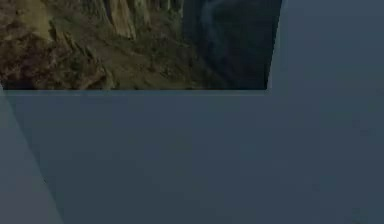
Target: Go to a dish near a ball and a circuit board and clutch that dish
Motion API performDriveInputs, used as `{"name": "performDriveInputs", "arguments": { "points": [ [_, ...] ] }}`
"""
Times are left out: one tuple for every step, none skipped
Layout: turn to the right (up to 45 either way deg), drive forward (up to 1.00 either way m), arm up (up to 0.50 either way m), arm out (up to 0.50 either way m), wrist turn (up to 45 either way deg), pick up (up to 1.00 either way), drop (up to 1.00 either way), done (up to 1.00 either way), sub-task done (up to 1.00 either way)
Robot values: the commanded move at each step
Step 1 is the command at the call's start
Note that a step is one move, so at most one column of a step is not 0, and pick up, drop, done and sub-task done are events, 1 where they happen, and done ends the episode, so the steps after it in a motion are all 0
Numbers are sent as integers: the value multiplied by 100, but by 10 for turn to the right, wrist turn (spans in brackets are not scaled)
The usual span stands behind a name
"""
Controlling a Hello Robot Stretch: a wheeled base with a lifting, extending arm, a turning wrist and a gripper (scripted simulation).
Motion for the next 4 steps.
{"name": "performDriveInputs", "arguments": {
  "points": [
    [-450, 0, 0, 0, 0, 0, 0, 0, 0],
    [-450, 0, 0, 0, 0, 0, 0, 0, 0],
    [-450, 0, 0, 0, 0, 0, 0, 0, 0],
    [-420, 0, 0, 0, 0, 0, 0, 0, 0]
  ]
}}
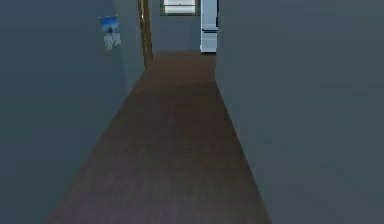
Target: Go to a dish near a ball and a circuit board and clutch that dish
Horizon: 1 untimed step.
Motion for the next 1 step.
{"name": "performDriveInputs", "arguments": {
  "points": [
    [0, 100, 0, 0, 0, 0, 0, 0, 0]
  ]
}}
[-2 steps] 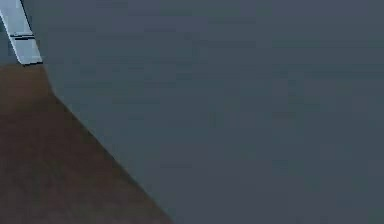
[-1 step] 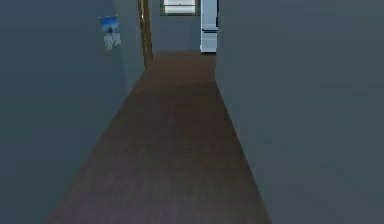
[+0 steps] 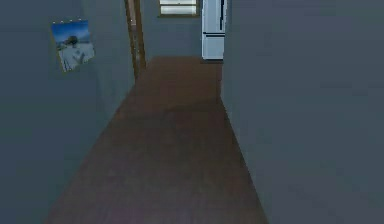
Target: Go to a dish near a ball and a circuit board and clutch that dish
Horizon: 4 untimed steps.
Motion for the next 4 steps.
{"name": "performDriveInputs", "arguments": {
  "points": [
    [0, 100, 0, 0, 0, 0, 0, 0, 0],
    [0, 100, 0, 0, 0, 0, 0, 0, 0],
    [0, 100, 0, 0, 0, 0, 0, 0, 0],
    [0, 60, 0, 0, 0, 0, 0, 0, 0]
  ]
}}
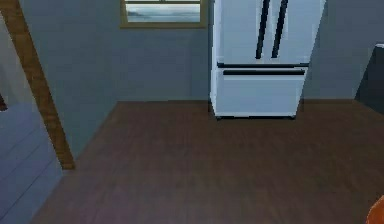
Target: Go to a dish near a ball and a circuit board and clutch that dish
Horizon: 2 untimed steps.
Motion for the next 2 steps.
{"name": "performDriveInputs", "arguments": {
  "points": [
    [300, 0, 0, 0, 0, 0, 0, 0, 0],
    [0, 100, 0, 0, 0, 0, 0, 0, 0]
  ]
}}
